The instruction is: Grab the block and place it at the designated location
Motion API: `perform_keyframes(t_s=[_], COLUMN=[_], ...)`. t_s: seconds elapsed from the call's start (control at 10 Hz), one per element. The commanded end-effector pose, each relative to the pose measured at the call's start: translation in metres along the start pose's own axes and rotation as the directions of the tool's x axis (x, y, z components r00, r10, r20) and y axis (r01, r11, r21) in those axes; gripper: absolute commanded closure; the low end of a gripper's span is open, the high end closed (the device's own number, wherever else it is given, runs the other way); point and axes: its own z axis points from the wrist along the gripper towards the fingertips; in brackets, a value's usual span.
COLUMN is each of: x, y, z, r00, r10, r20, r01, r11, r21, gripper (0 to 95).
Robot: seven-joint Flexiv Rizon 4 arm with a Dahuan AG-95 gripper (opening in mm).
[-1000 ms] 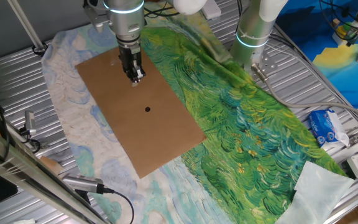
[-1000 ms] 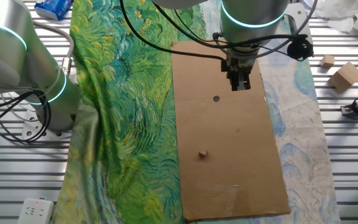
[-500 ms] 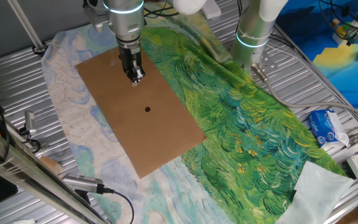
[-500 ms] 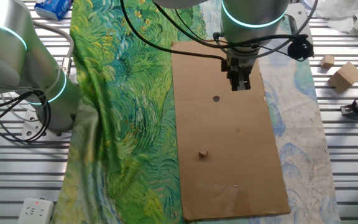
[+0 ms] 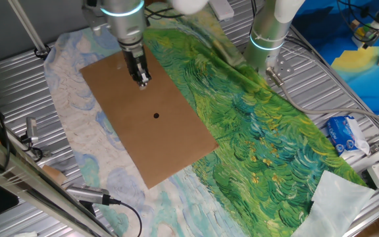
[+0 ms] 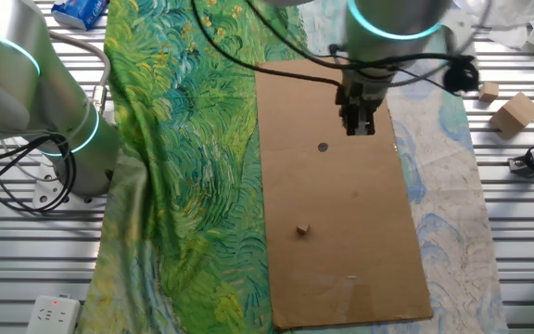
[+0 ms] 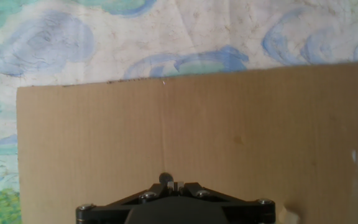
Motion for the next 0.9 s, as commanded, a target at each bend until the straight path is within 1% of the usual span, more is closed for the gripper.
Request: perform_keyframes(t_s=[0.1,0.3,0.4,0.5,0.6,0.7,0.8,0.9], x=[0.021,0.038,0.045,0.054,0.059,0.067,0.069,0.070], y=[-0.038,-0.062,-0.069,-0.078,-0.082,-0.089,-0.090,-0.081], z=[0.003,0.008,0.010,0.014,0.018,0.025,0.035,0.047], r00=[0.998,0.998,0.998,0.997,0.996,0.996,0.992,0.993], r10=[-0.015,-0.038,-0.048,-0.065,-0.078,-0.086,-0.108,-0.066], r20=[-0.059,-0.052,-0.051,-0.045,-0.032,0.030,0.067,0.100], r01=[0.016,0.037,0.046,0.063,0.077,0.088,0.112,0.076], r11=[1.000,0.999,0.998,0.997,0.996,0.994,0.992,0.992], r21=[0.006,-0.036,-0.041,-0.043,-0.047,-0.059,-0.052,-0.104], gripper=[95.0,95.0,95.0,95.0,95.0,95.0,95.0,95.0])
